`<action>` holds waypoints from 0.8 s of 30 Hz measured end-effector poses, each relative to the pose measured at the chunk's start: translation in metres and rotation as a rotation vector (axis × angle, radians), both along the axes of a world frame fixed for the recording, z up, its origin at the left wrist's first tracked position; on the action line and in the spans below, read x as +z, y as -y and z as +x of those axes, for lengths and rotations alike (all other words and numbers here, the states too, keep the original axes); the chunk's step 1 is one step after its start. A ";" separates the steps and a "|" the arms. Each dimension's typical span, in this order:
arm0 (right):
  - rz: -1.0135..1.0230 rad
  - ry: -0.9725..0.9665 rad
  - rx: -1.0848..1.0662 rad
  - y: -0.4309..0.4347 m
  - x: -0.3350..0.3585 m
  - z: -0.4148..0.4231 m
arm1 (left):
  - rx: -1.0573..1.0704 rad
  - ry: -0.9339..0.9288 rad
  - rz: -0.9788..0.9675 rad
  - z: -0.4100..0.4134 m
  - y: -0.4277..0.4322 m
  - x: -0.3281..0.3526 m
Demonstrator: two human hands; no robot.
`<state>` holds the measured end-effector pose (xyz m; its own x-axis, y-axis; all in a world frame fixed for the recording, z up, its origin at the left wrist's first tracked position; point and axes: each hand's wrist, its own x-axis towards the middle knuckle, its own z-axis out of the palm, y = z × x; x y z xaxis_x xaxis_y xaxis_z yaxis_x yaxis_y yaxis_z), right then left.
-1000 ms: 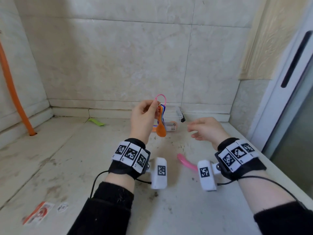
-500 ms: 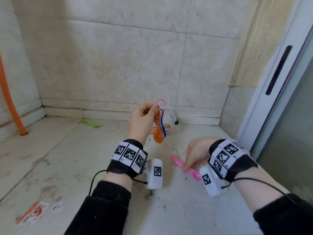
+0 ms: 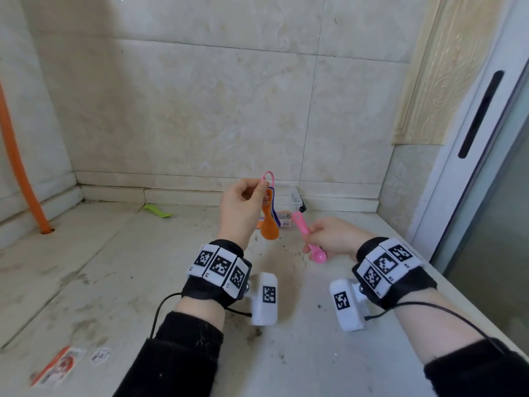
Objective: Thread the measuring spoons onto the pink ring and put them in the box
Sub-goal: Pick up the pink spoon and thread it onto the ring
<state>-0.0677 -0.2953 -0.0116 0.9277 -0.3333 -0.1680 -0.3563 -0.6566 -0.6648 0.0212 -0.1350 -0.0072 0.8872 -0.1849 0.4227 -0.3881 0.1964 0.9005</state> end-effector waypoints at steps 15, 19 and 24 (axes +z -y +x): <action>0.657 0.610 -0.061 -0.025 -0.005 0.023 | 0.051 -0.128 -0.028 0.013 -0.001 -0.007; 0.667 0.657 -0.038 -0.025 -0.005 0.021 | 0.026 -0.160 -0.036 0.015 0.001 -0.009; 0.653 0.633 0.065 -0.031 -0.006 0.019 | -0.034 -0.187 -0.059 0.013 0.001 -0.009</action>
